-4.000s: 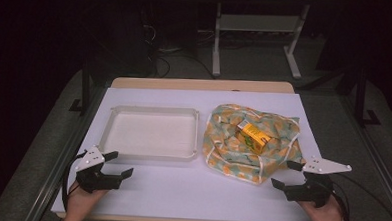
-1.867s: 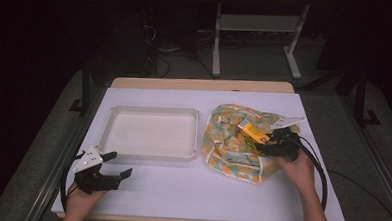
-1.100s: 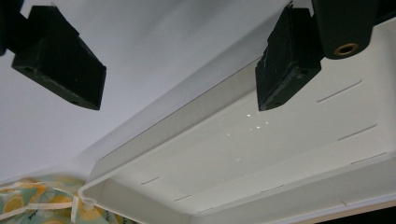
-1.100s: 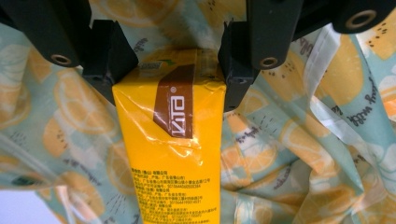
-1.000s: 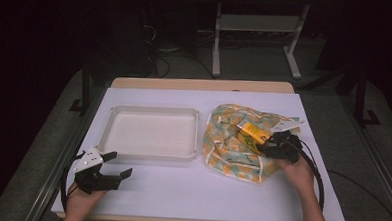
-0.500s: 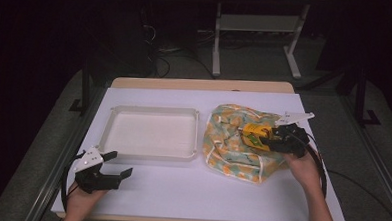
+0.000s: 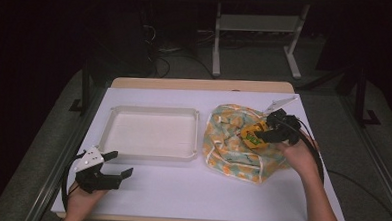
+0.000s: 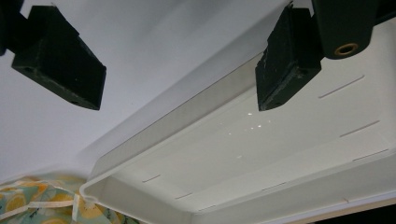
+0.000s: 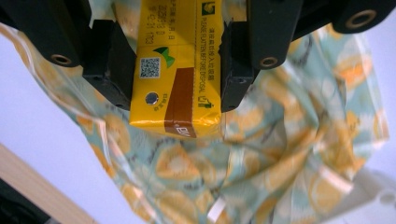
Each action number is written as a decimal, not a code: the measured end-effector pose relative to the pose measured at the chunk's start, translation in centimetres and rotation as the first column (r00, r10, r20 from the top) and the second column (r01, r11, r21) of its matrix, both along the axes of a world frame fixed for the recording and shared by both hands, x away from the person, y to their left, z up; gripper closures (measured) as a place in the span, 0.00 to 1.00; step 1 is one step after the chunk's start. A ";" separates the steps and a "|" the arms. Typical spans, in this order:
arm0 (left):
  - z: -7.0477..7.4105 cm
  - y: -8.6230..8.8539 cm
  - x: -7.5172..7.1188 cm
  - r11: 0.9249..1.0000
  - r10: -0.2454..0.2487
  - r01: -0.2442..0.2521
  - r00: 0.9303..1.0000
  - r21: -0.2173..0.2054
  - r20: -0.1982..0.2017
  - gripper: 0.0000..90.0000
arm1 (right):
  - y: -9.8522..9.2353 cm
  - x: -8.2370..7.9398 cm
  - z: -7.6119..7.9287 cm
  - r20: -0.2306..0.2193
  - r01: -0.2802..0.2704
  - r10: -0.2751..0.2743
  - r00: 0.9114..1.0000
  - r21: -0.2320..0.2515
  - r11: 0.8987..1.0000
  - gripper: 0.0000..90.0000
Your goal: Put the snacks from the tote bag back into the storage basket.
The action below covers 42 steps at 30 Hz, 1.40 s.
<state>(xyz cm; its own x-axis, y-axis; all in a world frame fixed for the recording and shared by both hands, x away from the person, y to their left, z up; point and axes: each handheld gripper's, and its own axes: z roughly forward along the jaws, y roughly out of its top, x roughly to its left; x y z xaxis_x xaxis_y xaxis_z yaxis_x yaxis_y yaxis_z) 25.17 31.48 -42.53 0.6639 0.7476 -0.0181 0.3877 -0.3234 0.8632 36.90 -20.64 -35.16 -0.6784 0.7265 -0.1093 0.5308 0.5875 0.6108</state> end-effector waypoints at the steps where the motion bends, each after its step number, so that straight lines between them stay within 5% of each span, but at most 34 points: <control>1: 0.0 0.0 0.0 1.000 0.000 0.000 1.000 0.000 -0.001 0.18 | 0.0 0.0 0.0 0.000 0.000 0.000 1.000 0.000 1.000 0.55; 5: 0.0 -0.1 -0.1 1.000 -0.001 0.001 1.000 -0.003 -0.002 0.17 | 1.0 0.9 -0.5 0.048 -0.008 0.006 0.999 0.044 0.999 0.53; 17: 0.0 0.0 -0.1 1.000 -0.003 0.003 1.000 0.001 -0.001 0.17 | 2.8 2.8 -1.3 0.033 -0.007 0.004 0.999 0.065 0.998 0.51; 28: 0.0 -0.2 -0.1 1.000 -0.002 0.002 1.000 -0.001 -0.005 0.17 | 1.8 2.1 -1.5 0.020 0.054 -0.056 0.998 0.114 0.992 0.34; 33: 0.0 -0.1 0.0 1.000 -0.002 0.001 1.000 0.000 -0.004 0.18 | 1.8 2.1 -2.1 -0.007 0.056 -0.055 0.998 0.130 0.990 0.34; 42: 0.0 0.0 -0.1 1.000 -0.003 0.003 1.000 -0.001 -0.002 0.17 | 2.2 1.8 -2.2 0.023 0.070 -0.073 0.997 0.137 0.988 0.41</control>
